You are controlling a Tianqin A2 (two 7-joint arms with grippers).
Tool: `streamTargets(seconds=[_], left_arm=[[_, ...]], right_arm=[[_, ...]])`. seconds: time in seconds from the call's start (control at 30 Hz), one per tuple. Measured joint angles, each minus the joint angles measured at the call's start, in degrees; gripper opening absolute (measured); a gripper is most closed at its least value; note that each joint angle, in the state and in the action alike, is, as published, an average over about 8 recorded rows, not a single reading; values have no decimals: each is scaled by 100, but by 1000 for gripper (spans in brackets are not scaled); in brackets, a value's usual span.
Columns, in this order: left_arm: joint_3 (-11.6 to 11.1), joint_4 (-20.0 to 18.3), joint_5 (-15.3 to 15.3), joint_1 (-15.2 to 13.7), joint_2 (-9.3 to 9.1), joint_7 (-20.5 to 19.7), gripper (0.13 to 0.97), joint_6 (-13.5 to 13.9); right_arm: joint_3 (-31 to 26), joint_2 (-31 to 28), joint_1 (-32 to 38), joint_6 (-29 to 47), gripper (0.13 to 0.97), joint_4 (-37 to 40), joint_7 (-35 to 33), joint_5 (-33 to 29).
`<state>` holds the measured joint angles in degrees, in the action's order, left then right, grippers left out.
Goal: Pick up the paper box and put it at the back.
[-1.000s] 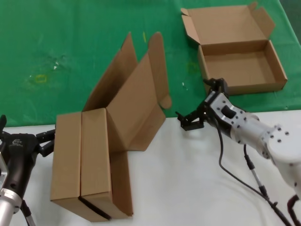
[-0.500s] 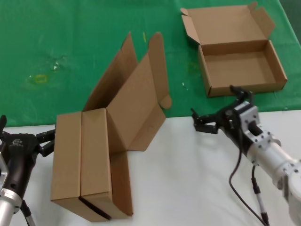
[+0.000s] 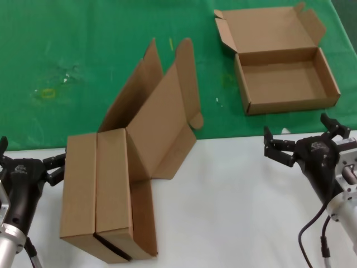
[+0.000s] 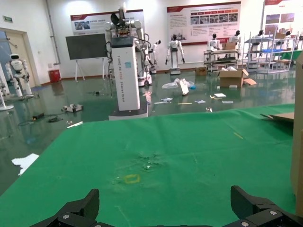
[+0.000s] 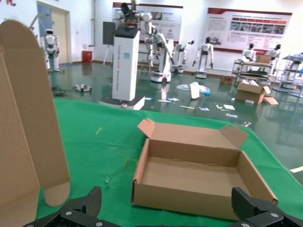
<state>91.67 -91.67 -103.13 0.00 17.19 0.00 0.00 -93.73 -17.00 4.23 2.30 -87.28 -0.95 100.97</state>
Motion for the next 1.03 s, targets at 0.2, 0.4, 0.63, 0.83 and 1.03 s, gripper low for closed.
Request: streamTargets(seconds=[0.2,0.4,0.63,0.83,1.03], left_arm=[[0,0,0,0,0,0,966,0],[0,0,0,0,0,0,966,0],[0,0,0,0,0,0,966,0],[0,0,0,0,0,0,966,0],[0,0,0,0,0,0,966,0]], right_arm=[[65,-6,-134,-73,966,-139,30,68],[67,-6,-137,-75,966,-143,31,70],[67,-6,-137,-75,966,-143,31,70],[67,-6,-137,-75,966,-143,31,70],[67,-6,-137,-75,966,-143,31,70]])
